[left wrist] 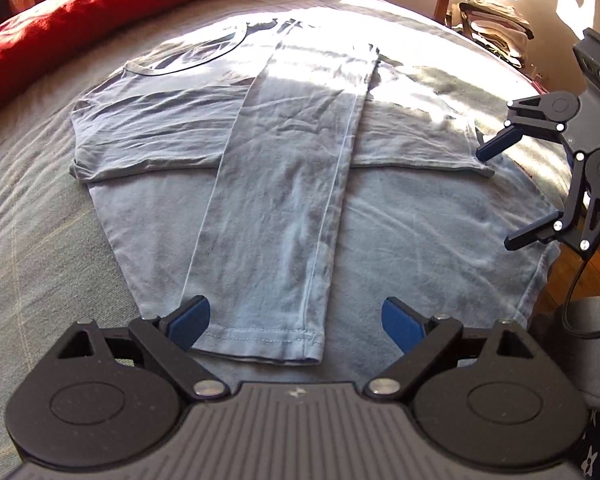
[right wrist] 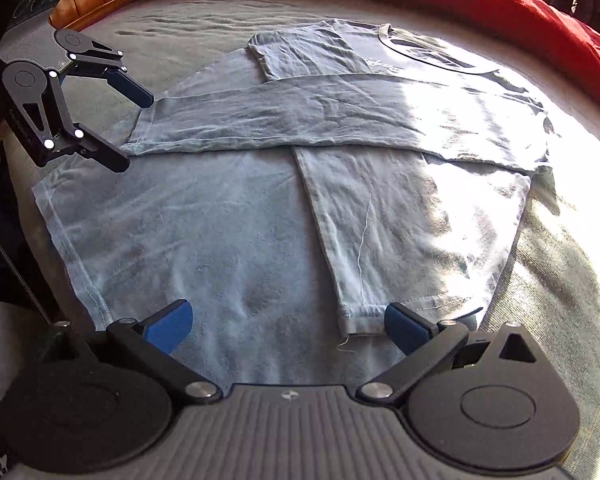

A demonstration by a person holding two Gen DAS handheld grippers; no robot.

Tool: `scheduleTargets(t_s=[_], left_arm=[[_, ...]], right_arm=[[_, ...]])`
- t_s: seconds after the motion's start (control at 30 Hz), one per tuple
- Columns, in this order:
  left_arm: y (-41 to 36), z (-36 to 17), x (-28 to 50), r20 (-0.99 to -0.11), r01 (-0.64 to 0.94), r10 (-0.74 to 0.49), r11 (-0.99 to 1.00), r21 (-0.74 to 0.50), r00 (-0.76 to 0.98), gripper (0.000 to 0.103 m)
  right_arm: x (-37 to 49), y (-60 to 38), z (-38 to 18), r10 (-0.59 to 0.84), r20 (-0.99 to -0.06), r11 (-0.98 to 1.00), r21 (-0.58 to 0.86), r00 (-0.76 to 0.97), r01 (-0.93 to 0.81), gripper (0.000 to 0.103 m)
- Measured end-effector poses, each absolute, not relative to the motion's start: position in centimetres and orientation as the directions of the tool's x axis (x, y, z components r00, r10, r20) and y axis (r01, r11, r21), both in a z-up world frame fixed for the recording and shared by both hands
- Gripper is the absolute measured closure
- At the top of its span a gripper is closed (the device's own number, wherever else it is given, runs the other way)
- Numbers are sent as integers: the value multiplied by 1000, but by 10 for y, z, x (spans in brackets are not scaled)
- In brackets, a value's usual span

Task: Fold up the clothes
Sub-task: 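Bring both open grippers to the shirt hem beside each other, then close the left gripper on the shirt hem while the right gripper slides under it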

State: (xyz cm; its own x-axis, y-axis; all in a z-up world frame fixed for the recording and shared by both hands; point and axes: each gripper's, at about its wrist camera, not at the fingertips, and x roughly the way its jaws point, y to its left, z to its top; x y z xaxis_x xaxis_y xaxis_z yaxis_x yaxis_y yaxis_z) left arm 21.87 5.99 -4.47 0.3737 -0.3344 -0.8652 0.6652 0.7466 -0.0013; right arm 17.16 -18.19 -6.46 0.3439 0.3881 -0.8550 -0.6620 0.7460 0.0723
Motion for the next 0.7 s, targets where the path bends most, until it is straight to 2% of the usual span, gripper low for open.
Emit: scheduleTargets(t_s=[0.23, 0.5, 0.7], left_arm=[[34, -50, 167, -845, 841, -351, 506, 193, 404, 11], [24, -63, 115, -864, 912, -379, 362, 191, 332, 10], [14, -75, 99, -851, 927, -382, 249, 282, 362, 10]], right_arm=[[141, -156, -56, 413, -834, 503, -126, 366, -855, 0], [99, -142, -64, 447, -830, 296, -213, 333, -931, 0], [84, -128, -77, 451, -812, 231, -295, 371, -927, 0]])
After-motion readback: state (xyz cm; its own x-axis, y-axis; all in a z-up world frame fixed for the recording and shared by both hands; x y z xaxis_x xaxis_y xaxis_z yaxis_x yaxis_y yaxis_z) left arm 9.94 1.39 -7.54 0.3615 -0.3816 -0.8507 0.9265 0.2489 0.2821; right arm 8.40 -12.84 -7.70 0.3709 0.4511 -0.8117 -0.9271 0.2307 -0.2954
